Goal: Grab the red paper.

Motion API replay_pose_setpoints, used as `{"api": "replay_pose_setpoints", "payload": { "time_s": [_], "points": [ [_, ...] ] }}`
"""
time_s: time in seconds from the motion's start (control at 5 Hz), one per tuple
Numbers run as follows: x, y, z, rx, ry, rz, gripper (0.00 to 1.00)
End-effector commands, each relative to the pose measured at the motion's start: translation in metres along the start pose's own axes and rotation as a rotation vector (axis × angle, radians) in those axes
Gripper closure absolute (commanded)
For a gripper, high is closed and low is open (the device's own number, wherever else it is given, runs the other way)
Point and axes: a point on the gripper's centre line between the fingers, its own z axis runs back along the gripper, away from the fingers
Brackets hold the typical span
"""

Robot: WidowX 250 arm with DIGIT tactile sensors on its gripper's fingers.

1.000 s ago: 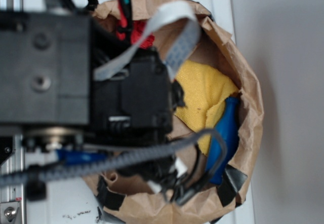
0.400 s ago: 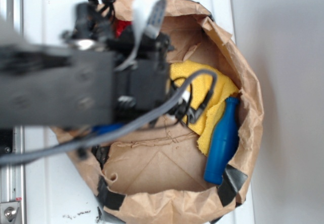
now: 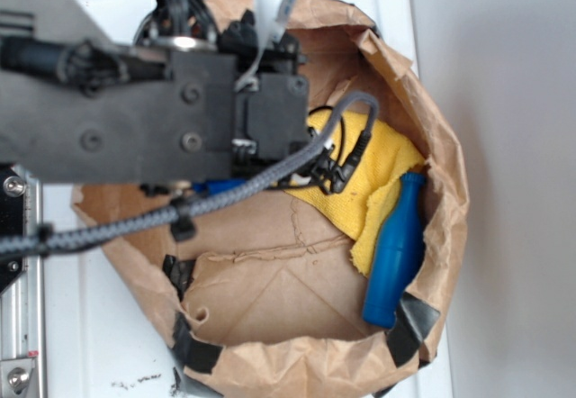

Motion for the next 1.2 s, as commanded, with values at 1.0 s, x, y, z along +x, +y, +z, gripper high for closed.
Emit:
{"api": "replay_pose_setpoints", "payload": {
  "time_s": [1.0],
  "points": [
    [0.047, 0.033, -0.032, 0.085, 0.012, 0.198, 0.0]
  ]
}}
